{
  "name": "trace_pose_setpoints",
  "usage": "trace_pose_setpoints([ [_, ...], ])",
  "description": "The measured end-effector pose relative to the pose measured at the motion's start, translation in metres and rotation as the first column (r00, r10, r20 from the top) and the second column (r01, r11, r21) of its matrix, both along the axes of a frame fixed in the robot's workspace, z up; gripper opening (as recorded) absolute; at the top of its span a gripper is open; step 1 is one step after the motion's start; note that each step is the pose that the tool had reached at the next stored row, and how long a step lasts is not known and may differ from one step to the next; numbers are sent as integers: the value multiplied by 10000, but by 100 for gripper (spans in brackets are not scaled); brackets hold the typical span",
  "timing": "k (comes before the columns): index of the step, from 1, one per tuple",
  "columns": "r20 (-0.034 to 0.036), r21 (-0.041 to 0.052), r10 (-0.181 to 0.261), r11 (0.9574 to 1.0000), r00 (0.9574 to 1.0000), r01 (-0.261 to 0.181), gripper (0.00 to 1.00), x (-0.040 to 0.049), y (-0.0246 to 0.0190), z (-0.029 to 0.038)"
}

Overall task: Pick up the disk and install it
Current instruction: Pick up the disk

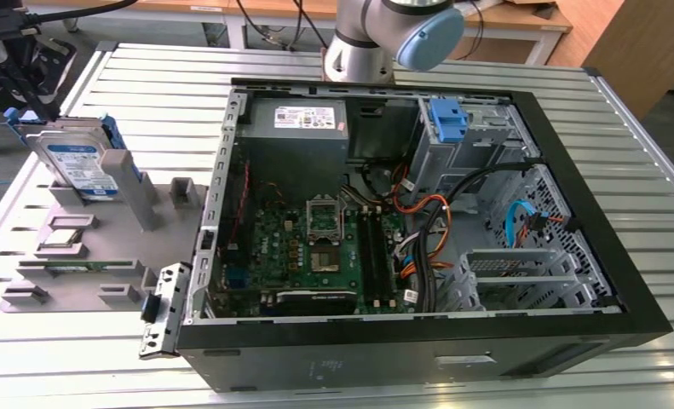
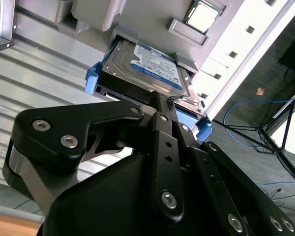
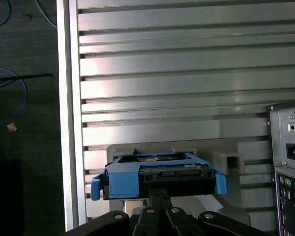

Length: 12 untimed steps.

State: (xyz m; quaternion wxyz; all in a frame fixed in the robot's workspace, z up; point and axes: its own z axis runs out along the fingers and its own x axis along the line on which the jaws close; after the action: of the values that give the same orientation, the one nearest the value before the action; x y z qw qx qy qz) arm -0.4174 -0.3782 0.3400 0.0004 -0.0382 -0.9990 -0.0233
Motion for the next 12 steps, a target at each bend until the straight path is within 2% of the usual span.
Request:
trace_pose_setpoints([
  [7, 1, -2, 32, 10000, 10000, -32, 10, 0, 0, 0],
  [12, 1, -1, 332, 9994, 9994, -332, 10, 0, 0, 0],
])
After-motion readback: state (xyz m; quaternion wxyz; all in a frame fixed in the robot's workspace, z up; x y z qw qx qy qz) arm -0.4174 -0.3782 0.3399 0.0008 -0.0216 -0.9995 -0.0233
